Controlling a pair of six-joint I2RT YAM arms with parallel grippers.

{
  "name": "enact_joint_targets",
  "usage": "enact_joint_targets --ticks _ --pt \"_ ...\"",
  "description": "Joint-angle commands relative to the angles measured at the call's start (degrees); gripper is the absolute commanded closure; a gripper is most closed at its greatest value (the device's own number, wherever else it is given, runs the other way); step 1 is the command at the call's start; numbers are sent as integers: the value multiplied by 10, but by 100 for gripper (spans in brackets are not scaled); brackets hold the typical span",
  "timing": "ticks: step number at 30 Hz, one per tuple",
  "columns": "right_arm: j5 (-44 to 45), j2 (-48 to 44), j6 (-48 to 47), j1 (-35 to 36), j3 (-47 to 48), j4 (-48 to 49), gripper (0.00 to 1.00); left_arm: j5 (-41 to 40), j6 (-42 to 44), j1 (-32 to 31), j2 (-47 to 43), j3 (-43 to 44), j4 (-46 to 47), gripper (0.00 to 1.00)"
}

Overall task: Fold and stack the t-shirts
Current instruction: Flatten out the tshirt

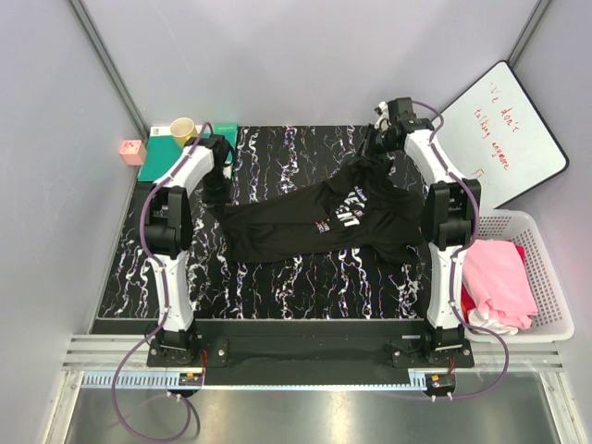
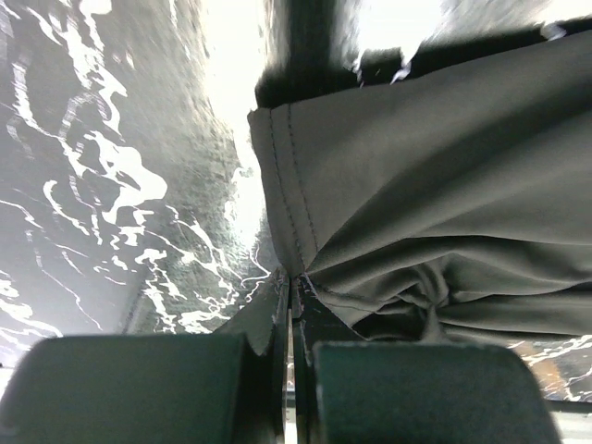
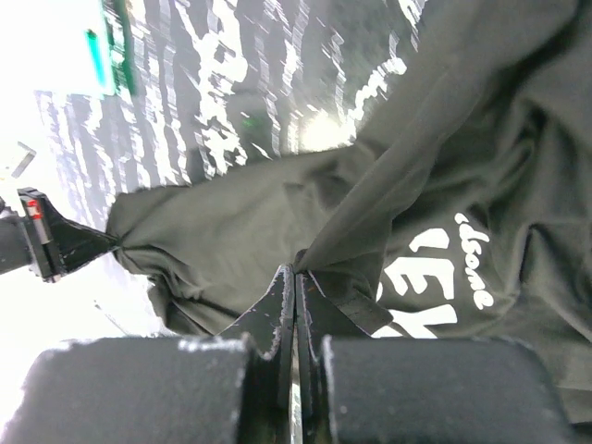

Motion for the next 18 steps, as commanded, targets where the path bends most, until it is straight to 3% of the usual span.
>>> enact_joint_targets --ticks 1,11,18 --pt "-3 -72 -1 5 64 8 100 -11 0 3 -46 54 0 100" --pt "26 -135 -19 -1 156 2 100 -36 -11 6 -98 159 9 100" --pt "47 -245 -50 -10 112 -6 100 -27 -14 7 -190 138 49 100"
